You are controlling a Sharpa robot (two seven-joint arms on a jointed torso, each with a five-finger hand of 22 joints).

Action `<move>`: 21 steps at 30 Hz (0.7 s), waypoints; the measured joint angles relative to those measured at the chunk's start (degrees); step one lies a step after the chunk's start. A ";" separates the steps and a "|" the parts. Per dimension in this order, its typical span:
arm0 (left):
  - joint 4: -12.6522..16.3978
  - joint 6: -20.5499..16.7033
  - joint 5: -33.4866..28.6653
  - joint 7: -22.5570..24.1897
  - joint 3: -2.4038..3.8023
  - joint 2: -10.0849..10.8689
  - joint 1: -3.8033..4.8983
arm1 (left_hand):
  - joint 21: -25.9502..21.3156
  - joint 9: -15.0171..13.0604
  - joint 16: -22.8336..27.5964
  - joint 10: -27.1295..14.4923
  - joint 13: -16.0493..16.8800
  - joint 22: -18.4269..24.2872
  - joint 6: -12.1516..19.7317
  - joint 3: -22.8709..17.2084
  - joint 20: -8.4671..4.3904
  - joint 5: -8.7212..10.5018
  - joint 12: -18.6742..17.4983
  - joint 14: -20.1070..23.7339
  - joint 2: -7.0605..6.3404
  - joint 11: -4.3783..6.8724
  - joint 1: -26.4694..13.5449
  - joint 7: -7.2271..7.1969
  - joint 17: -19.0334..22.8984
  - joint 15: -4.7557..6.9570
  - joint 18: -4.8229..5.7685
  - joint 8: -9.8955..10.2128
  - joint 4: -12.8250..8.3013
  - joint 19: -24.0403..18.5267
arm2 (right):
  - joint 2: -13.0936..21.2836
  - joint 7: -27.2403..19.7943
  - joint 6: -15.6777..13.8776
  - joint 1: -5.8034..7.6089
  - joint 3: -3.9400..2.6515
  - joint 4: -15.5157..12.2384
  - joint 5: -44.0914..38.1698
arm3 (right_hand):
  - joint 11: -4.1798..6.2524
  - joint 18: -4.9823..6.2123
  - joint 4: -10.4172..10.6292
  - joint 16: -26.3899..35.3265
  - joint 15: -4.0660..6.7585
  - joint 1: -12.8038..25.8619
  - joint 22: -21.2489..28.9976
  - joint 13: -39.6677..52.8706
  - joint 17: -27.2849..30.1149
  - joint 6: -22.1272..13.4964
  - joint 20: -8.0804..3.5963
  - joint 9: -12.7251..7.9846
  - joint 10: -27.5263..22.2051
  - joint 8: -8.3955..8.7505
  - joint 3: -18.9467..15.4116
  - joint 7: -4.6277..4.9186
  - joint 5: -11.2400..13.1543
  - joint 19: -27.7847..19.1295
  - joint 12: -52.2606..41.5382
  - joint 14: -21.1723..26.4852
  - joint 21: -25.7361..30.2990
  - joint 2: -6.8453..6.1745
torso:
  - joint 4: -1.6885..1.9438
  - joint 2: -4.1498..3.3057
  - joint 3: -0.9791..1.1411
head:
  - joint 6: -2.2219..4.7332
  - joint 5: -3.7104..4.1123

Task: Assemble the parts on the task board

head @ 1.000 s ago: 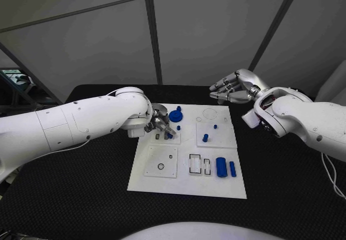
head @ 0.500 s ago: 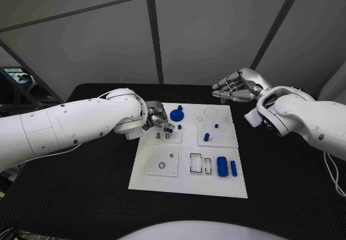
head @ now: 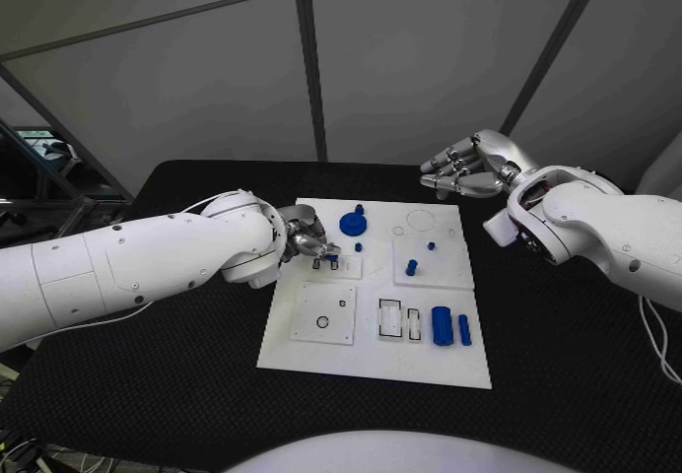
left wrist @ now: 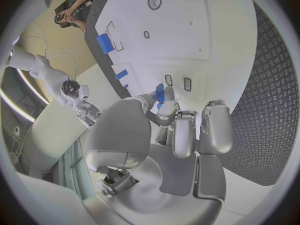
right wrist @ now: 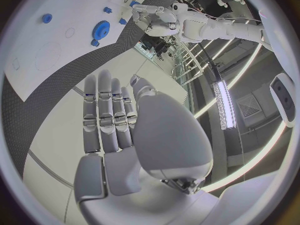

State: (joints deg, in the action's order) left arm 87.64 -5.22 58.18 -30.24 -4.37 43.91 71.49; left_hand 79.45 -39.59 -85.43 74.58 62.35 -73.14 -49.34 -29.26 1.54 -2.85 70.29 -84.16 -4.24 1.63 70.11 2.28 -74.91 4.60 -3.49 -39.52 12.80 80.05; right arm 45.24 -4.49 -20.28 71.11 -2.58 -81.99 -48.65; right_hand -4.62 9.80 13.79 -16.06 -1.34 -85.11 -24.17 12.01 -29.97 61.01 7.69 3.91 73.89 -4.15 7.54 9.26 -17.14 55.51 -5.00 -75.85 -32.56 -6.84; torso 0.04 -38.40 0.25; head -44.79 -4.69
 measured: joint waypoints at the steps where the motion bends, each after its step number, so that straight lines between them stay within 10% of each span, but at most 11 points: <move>1: -0.07 -0.26 0.20 -0.01 0.00 -0.03 -0.13 | 0.00 -0.04 0.00 0.10 0.00 -0.03 0.00 -0.10 0.00 0.00 0.00 0.00 0.00 0.10 0.00 0.00 0.00 0.00 0.00 0.00 0.10 0.00 | 0.00 0.01 0.00 0.00 0.00 0.00 0.00 | 0.00 0.00 0.00 0.00 0.00 0.00 0.00 0.00 0.00 0.00 0.00 0.00 0.00 0.00 0.00 0.00 0.00 0.00 0.00 0.00 0.00 0.00 | 0.01 -0.01 0.01 | -0.02 0.01; 21: -1.04 0.27 4.35 -0.07 0.02 -1.02 -0.50 | 0.20 -1.06 0.00 0.28 -1.42 -0.14 -0.10 -2.68 -0.02 0.08 -1.14 0.00 -1.19 0.10 -1.21 0.10 0.00 0.00 0.00 -0.26 -0.92 0.02 | -0.14 0.14 0.29 0.00 0.01 0.00 0.00 | -0.20 0.00 0.15 0.00 0.00 0.52 0.04 -0.08 -0.01 0.00 0.00 0.00 -0.21 0.00 -0.16 0.00 0.00 0.00 0.00 0.00 0.23 0.07 | 0.13 -0.10 -0.02 | 0.05 -0.38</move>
State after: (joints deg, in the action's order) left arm 86.60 -4.95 62.53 -30.31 -4.35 42.89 70.99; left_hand 79.66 -40.66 -85.43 74.86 60.93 -73.28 -49.44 -31.93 1.53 -2.77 69.15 -84.15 -5.43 1.73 68.91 2.38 -74.91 4.60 -3.49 -39.78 11.87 80.07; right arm 45.10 -4.35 -19.98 71.11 -2.57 -82.00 -48.65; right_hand -4.82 9.80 13.94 -16.07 -1.33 -84.58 -24.13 11.94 -29.97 61.01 7.69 3.91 73.69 -4.15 7.38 9.26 -17.14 55.51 -5.00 -75.85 -32.33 -6.77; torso 0.16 -38.50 0.24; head -44.74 -5.06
